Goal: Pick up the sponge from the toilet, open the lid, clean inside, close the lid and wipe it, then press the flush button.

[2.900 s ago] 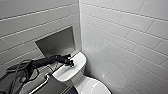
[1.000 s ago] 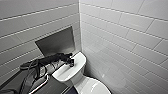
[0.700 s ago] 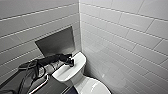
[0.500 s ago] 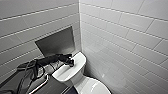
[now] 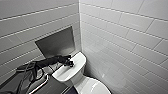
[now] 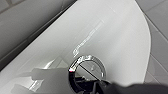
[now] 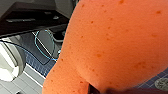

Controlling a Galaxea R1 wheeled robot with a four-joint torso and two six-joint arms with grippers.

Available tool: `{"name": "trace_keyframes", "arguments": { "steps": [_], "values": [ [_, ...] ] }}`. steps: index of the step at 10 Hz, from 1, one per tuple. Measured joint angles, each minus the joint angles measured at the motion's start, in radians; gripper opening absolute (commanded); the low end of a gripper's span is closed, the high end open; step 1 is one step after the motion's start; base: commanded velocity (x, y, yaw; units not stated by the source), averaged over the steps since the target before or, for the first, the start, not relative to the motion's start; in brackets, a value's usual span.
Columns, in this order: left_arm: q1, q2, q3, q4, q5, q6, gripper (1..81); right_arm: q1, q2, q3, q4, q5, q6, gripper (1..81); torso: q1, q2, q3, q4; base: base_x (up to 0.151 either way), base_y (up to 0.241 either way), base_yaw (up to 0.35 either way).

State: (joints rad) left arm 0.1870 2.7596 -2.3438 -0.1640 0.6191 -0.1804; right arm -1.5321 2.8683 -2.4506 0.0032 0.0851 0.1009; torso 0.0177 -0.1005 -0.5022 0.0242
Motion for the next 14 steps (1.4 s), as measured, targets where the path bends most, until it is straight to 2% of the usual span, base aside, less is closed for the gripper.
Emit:
{"name": "trace_keyframes", "arguments": {
  "steps": [6, 12, 14],
  "values": [
    [0.004, 0.049, -0.079, 0.010, -0.051, 0.000, 1.0, -0.001, 0.003, 0.000, 0.000, 0.000, 0.000, 1.0, -0.001, 0.000, -0.021, 0.000, 0.000, 0.000, 0.000],
    [0.008, 0.049, -0.079, 0.018, -0.061, 0.000, 1.0, 0.000, 0.003, -0.001, 0.000, 0.001, 0.000, 1.0, -0.001, 0.000, -0.021, 0.000, 0.000, 0.000, 0.000],
    [0.004, 0.024, -0.032, 0.018, -0.062, -0.001, 1.0, 0.000, 0.003, -0.002, 0.000, 0.001, 0.000, 1.0, -0.001, 0.000, -0.021, 0.000, 0.000, 0.000, 0.000]
  ]
}}
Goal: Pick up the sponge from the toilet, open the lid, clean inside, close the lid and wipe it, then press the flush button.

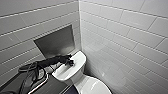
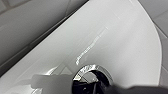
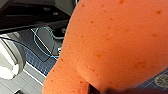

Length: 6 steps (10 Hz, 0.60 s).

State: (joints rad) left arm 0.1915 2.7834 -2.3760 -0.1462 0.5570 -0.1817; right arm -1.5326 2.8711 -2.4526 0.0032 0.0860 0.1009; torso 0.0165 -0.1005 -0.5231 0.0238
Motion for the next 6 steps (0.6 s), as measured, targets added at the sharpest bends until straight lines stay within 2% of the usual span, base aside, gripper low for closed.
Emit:
{"name": "trace_keyframes", "arguments": {
  "steps": [6],
  "values": [
    [-0.066, -0.258, 0.421, -0.066, 0.056, -0.011, 1.0, 0.000, 0.000, 0.000, 0.000, 0.000, 0.000, 1.0, 0.001, 0.001, -0.002, 0.000, 0.000, 0.000, 0.000]
  ]
}}
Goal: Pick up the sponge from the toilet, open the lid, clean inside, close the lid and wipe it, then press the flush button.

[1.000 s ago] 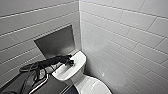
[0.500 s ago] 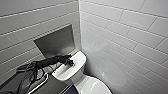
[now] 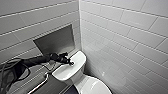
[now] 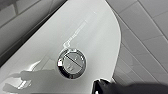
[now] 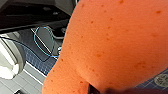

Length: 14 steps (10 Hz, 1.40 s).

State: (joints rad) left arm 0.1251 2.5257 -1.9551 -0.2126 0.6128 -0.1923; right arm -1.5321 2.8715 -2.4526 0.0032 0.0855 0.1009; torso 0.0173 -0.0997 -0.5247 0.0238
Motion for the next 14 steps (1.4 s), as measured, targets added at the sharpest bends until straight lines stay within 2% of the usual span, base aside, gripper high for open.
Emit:
{"name": "trace_keyframes", "arguments": {
  "steps": [4, 6, 8, 9, 14],
  "values": [
    [-0.021, -0.188, 0.295, 0.016, -0.023, 0.008, 1.0, 0.001, 0.006, 0.000, 0.000, 0.001, 0.000, 1.0, 0.000, 0.000, 0.000, 0.000, 0.000, 0.000, 0.000],
    [0.063, -0.247, 0.393, 0.035, -0.054, 0.011, 1.0, 0.001, 0.010, 0.000, 0.000, 0.001, 0.000, 1.0, 0.000, 0.000, 0.000, 0.000, 0.000, 0.000, 0.000],
    [0.246, -0.290, 0.420, 0.065, -0.073, 0.017, 1.0, 0.003, 0.010, 0.000, 0.000, 0.000, 0.000, 1.0, 0.000, 0.000, 0.015, 0.000, 0.000, 0.000, 0.000],
    [0.345, -0.310, 0.426, 0.087, -0.103, 0.031, 1.0, 0.002, 0.010, 0.000, 0.000, 0.000, 0.000, 1.0, 0.001, 0.000, 0.041, 0.000, 0.000, 0.000, 0.000],
    [0.857, -0.320, 0.414, 0.215, -0.312, 0.063, 1.0, -0.017, 0.011, 0.000, 0.000, -0.006, 0.000, 1.0, -0.001, 0.000, 0.211, 0.000, 0.000, 0.000, 0.000]
  ]
}}
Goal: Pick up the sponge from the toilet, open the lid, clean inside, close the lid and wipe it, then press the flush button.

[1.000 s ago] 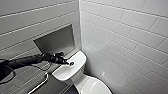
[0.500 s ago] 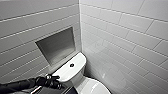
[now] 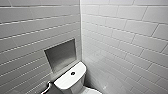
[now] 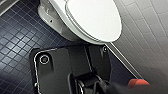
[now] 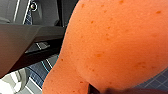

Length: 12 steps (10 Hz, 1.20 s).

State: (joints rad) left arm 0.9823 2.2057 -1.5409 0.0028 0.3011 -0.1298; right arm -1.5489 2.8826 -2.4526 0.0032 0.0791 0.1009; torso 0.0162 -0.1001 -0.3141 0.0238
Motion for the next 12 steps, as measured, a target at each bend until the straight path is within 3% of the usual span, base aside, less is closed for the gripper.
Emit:
{"name": "trace_keyframes", "arguments": {
  "steps": [3, 7, 12],
  "values": [
    [0.206, 0.120, -0.151, 0.071, -0.122, 0.014, 1.0, -0.005, 0.005, 0.000, 0.000, -0.002, 0.000, 1.0, -0.002, -0.002, 0.090, 0.000, 0.000, 0.000, 0.000],
    [0.311, 0.321, -0.456, 0.122, -0.216, 0.023, 1.0, -0.012, 0.005, -0.002, -0.001, -0.010, 0.000, 1.0, -0.003, -0.003, 0.100, 0.000, 0.000, 0.000, 0.000],
    [0.399, 0.524, -0.749, 0.136, -0.252, 0.024, 1.0, -0.013, 0.011, -0.009, -0.001, -0.009, 0.000, 1.0, -0.004, -0.003, 0.100, 0.000, 0.000, 0.000, 0.000]
  ]
}}
